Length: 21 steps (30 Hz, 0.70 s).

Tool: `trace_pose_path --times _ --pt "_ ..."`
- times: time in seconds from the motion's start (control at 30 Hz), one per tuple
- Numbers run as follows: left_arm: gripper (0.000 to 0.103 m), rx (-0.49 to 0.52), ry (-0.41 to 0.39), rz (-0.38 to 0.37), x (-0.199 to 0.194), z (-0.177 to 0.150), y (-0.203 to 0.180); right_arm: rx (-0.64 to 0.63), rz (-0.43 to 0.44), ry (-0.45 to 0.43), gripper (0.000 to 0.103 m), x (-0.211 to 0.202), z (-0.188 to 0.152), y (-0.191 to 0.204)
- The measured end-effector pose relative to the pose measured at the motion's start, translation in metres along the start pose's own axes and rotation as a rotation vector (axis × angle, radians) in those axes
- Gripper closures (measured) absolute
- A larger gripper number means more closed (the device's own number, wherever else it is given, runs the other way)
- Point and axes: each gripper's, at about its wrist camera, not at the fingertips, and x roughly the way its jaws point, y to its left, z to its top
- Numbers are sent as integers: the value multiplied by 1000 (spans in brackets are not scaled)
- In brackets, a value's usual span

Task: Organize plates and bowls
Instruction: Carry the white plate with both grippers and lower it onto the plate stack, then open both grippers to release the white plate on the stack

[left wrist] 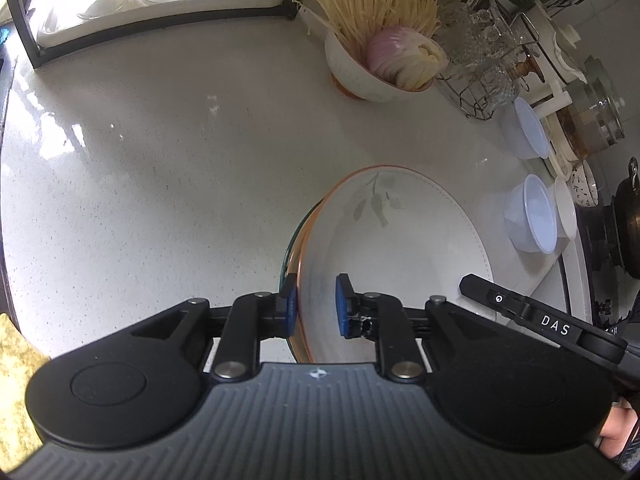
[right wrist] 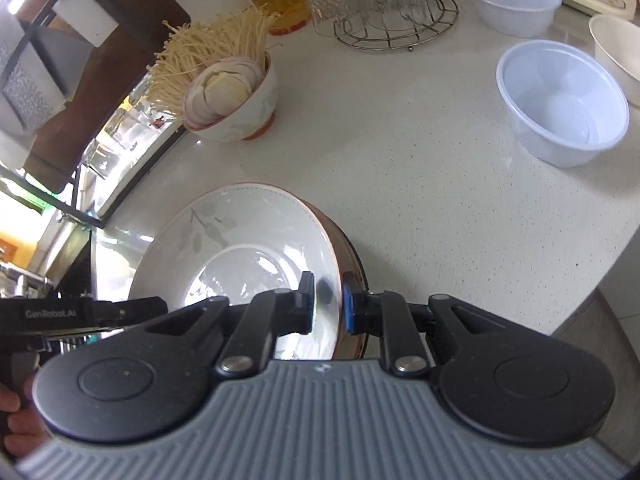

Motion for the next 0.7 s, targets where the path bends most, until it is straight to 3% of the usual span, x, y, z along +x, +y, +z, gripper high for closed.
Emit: trace_pose_path --times 0.2,0.43,0.6,0.7 --pt "59 -16 -9 15 -9 2 -3 98 10 8 84 -2 4 -7" --pt "58 6 -46 12 -19 2 -6 49 -28 -6 84 -6 9 1" --pt "55 24 -101 24 -30 0 -14 -50 -116 -72 84 -19 15 9" --pt "55 50 -131 33 -37 -2 -22 -83 -108 -113 84 -27 19 11"
